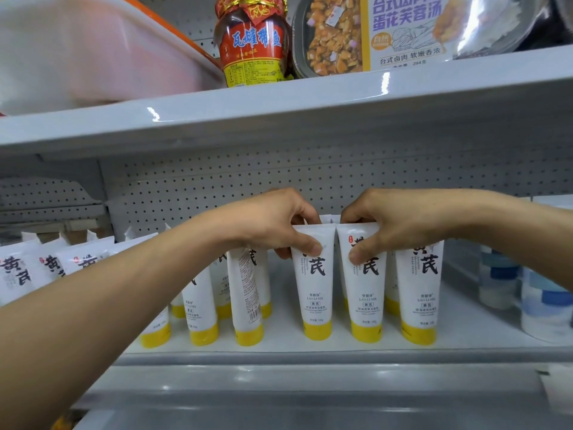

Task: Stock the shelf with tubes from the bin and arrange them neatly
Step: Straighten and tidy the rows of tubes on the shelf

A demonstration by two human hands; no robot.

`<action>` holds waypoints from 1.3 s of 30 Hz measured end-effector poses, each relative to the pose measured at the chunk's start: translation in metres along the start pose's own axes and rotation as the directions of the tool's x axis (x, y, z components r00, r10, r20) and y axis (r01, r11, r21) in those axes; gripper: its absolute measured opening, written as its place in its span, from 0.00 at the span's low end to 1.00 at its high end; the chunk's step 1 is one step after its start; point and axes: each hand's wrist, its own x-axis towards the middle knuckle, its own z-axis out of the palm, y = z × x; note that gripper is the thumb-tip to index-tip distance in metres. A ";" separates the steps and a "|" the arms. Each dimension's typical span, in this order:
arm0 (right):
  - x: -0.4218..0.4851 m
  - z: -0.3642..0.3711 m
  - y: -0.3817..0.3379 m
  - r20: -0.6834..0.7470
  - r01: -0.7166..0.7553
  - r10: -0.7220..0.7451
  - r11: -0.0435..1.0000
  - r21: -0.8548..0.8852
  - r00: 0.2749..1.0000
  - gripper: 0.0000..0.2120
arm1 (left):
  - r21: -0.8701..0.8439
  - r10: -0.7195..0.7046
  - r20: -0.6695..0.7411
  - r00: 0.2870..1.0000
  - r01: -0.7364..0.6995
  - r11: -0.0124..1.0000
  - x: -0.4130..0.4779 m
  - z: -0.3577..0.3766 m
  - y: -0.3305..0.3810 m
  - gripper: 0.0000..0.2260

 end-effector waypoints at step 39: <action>0.082 -0.008 -0.035 0.015 -0.029 0.028 0.997 0.066 0.999 0.04 | 0.162 0.048 0.130 0.990 -0.069 0.984 0.019 -0.050 -0.066 0.08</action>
